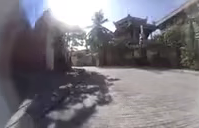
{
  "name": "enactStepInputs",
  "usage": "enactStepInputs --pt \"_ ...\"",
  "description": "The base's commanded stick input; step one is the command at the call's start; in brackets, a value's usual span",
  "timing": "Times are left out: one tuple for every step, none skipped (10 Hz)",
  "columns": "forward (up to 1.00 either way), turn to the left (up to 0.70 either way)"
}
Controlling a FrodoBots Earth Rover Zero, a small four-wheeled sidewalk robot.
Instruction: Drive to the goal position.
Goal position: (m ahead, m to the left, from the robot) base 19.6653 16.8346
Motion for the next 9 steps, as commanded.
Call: enactStepInputs --pt "0.85 -0.03" --pt "0.85 -0.07" --pt "0.85 -0.11" --pt "0.85 -0.15" --pt "0.85 -0.2" --pt "0.85 -0.24" --pt "0.85 -0.28" --pt "0.85 -0.32" --pt "0.85 -0.3"
